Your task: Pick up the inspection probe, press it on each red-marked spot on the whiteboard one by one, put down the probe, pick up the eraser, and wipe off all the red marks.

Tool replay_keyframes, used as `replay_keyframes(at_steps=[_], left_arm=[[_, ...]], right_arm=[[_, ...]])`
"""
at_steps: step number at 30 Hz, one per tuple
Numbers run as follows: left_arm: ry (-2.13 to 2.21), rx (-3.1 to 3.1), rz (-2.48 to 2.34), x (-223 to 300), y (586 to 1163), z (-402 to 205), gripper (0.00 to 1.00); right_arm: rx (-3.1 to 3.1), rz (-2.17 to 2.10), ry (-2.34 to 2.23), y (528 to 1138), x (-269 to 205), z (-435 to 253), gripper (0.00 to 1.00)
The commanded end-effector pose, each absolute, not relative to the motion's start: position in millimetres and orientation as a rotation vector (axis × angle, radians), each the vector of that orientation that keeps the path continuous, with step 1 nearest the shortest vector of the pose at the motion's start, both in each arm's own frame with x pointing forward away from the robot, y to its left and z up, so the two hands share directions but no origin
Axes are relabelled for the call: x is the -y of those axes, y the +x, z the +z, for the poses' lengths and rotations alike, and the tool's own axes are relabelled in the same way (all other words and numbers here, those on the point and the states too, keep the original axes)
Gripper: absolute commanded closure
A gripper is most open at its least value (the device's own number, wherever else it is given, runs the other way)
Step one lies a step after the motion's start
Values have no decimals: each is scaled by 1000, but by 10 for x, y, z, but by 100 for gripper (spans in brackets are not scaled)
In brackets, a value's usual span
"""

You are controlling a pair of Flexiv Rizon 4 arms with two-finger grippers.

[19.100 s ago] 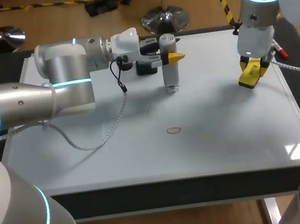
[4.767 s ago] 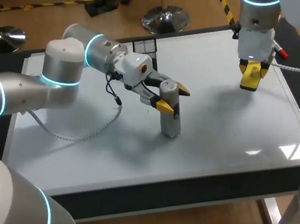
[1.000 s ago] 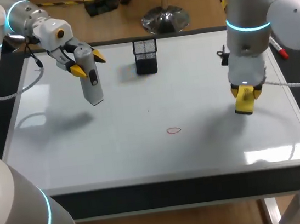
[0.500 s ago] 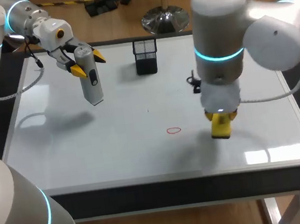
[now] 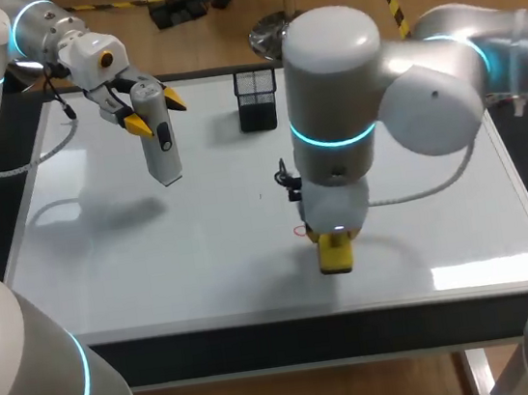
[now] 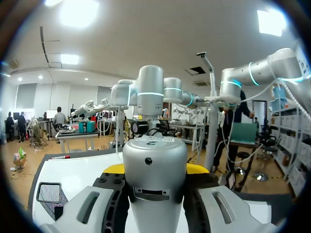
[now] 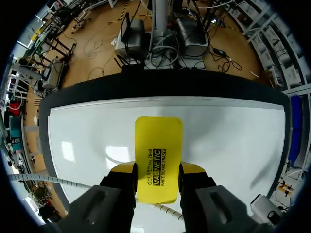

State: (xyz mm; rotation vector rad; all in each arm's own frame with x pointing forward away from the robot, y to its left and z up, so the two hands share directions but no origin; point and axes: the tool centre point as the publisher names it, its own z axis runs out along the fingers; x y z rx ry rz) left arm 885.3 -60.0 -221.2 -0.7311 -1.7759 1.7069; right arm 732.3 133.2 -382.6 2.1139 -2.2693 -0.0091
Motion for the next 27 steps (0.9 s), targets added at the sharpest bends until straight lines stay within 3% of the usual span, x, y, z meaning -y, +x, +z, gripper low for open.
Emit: replay_keyframes(at_steps=[1, 13, 27], left_arm=[[-732, 1774, 1703, 596, 8865, -2198, 100], [-732, 1774, 1703, 596, 8865, -2198, 100], [-732, 1774, 1703, 596, 8865, -2198, 100]], right_arm=[[2213, 11, 2114, 7448, -1654, -3944, 100], [2168, -34, 2182, 7672, -2030, -4042, 100], [2167, -57, 2209, 7749, -1974, -4139, 100]])
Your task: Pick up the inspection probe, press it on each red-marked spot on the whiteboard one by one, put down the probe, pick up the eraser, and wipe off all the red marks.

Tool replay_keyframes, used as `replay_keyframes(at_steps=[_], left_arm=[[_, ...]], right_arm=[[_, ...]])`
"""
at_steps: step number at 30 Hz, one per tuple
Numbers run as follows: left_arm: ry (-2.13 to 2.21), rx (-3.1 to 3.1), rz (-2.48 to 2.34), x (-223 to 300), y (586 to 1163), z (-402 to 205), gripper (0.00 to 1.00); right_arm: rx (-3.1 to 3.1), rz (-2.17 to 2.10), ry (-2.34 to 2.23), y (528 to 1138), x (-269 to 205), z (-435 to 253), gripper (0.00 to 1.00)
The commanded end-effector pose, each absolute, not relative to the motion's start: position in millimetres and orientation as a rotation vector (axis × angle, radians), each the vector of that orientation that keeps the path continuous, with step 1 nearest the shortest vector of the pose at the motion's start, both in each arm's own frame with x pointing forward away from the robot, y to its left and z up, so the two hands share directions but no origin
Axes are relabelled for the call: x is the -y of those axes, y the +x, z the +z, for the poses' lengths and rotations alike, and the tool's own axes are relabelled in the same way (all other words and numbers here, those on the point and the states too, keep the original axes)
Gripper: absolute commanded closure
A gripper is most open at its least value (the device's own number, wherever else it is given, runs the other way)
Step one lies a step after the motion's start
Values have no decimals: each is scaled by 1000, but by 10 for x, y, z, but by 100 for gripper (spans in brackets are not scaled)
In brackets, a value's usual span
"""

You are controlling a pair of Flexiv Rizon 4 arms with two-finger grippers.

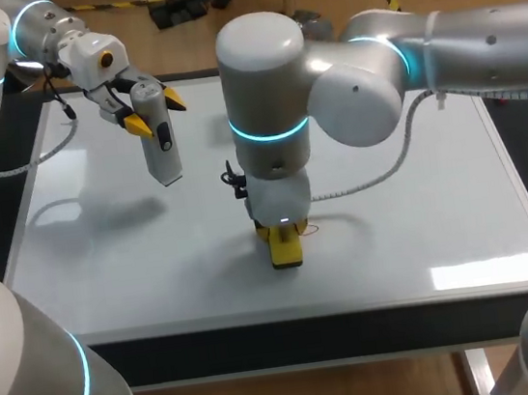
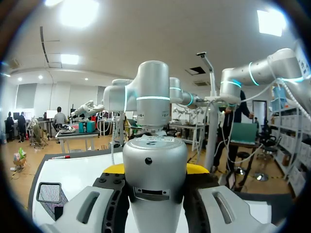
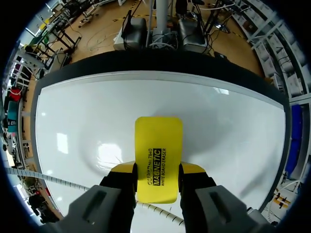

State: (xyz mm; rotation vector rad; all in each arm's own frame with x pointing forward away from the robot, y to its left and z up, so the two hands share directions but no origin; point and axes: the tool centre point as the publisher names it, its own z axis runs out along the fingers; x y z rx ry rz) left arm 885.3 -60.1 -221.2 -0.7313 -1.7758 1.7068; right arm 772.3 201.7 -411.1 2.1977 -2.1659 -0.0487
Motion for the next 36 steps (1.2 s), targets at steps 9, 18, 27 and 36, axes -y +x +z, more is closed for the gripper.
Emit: replay_keyframes(at_steps=[9, 18, 27, 36], left_arm=[[-732, 1774, 1703, 596, 8865, -2198, 100], [-732, 1774, 1703, 596, 8865, -2198, 100], [-732, 1774, 1703, 596, 8865, -2198, 100], [-732, 1774, 1703, 596, 8865, -2198, 100]], right_arm=[[2206, -77, 2156, 7828, -1827, -4218, 100], [2246, -82, 2088, 7896, -1581, -4278, 100], [2295, -84, 1987, 7939, -1258, -4375, 100], [2356, -53, 1908, 7979, -926, -4349, 100]])
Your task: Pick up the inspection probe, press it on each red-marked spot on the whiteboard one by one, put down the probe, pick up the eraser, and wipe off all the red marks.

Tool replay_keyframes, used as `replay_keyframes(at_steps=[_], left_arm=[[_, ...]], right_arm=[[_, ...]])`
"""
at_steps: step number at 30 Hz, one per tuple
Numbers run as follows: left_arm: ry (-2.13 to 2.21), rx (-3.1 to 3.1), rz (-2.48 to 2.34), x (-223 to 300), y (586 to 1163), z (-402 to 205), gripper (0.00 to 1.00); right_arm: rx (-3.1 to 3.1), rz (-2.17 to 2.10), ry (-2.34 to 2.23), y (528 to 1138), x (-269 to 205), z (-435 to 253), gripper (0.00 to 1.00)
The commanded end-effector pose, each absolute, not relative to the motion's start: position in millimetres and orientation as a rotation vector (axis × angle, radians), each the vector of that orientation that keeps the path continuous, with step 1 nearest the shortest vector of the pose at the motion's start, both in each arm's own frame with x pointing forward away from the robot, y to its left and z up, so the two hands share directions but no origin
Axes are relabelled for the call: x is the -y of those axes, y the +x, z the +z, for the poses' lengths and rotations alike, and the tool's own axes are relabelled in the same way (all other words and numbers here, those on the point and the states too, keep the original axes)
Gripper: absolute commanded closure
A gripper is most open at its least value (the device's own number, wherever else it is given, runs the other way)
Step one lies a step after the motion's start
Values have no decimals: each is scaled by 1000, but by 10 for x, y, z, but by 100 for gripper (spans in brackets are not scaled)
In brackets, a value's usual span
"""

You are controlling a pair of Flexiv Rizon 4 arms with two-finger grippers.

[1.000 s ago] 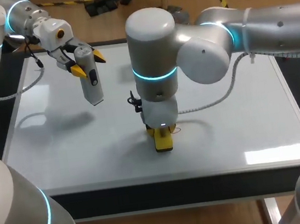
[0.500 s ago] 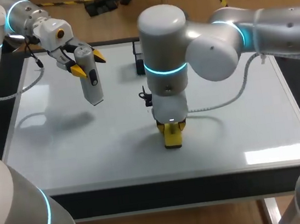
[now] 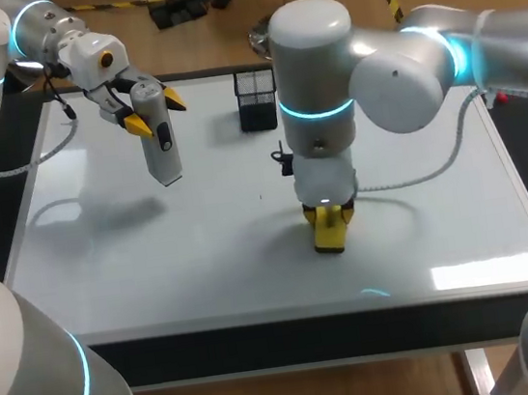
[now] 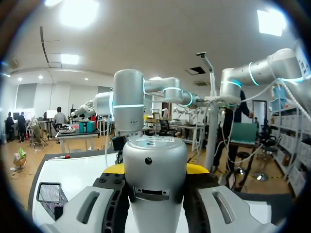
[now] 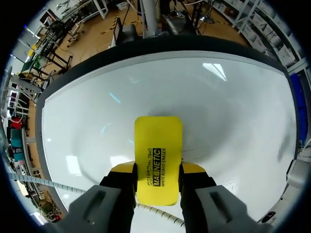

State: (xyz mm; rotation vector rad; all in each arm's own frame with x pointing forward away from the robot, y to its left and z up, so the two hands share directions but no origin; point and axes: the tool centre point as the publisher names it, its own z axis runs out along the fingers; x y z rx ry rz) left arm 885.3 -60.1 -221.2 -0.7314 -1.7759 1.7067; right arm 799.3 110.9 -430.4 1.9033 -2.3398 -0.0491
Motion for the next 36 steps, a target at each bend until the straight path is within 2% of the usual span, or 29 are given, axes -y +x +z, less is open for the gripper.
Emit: replay_keyframes(at_steps=[1, 17, 36], left_arm=[[-732, 1774, 1703, 596, 8865, -2198, 100], [-732, 1774, 1703, 596, 8865, -2198, 100], [-732, 1774, 1703, 596, 8865, -2198, 100]], right_arm=[[2369, -49, 1901, 7981, -892, -4322, 100], [2368, 14, 1975, 8242, -591, -3664, 100], [2368, 14, 1975, 8242, -591, -3664, 100]])
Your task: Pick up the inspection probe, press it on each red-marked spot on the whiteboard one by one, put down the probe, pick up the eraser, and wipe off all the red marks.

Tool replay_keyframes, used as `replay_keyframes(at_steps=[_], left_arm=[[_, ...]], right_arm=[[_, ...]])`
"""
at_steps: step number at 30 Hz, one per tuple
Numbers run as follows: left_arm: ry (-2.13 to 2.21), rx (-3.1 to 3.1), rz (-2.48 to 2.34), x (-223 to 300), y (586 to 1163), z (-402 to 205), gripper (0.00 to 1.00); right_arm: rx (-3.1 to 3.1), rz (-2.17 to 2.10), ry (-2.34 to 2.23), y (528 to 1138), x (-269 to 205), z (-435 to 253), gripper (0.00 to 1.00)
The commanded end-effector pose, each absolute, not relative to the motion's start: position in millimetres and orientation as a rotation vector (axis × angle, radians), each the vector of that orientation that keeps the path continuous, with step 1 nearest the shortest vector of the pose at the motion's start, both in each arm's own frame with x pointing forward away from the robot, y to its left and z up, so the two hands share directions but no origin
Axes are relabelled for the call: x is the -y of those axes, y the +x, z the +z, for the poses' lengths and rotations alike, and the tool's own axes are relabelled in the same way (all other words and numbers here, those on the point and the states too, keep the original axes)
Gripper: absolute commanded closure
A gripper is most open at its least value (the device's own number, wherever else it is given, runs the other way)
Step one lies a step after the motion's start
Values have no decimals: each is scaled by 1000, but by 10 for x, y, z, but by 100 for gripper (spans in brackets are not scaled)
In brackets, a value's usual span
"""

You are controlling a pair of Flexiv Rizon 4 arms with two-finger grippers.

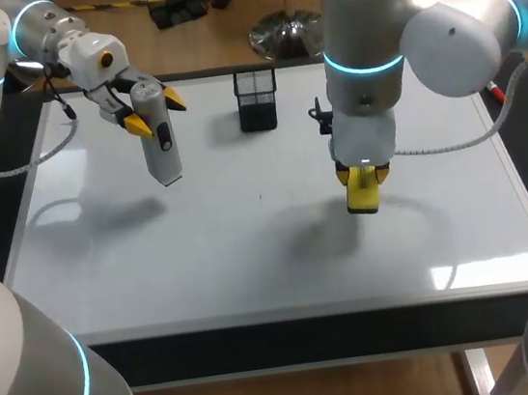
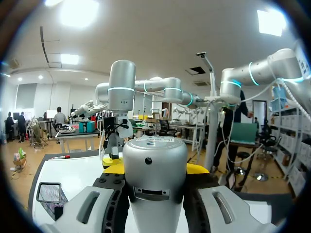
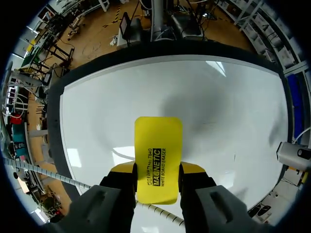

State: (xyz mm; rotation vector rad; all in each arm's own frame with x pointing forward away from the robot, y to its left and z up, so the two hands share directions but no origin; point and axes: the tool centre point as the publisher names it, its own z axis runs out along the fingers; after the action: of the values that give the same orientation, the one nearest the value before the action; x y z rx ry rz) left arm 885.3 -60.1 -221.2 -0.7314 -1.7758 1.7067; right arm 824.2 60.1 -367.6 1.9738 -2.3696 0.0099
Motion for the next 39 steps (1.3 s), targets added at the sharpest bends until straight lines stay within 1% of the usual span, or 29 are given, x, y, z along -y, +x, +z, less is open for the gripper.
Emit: replay_keyframes(at_steps=[1, 5, 12, 23, 32, 39], left_arm=[[-732, 1774, 1703, 596, 8865, -2198, 100], [-732, 1774, 1703, 596, 8865, -2198, 100], [-732, 1774, 1703, 596, 8865, -2198, 100], [-732, 1774, 1703, 596, 8865, -2198, 100], [-732, 1774, 1703, 596, 8865, -2198, 100], [-732, 1774, 1703, 596, 8865, -2198, 100]], right_arm=[[2368, 14, 1975, 8242, -591, -3664, 100], [2344, 7, 1997, 8430, -623, -3710, 100], [2279, 53, 2045, 8908, -665, -3731, 100], [2224, 0, 2103, 9651, -810, -3754, 100], [2211, 0, 2124, 10089, -909, -3791, 100], [2219, 1, 2086, 10297, -856, -3877, 100]])
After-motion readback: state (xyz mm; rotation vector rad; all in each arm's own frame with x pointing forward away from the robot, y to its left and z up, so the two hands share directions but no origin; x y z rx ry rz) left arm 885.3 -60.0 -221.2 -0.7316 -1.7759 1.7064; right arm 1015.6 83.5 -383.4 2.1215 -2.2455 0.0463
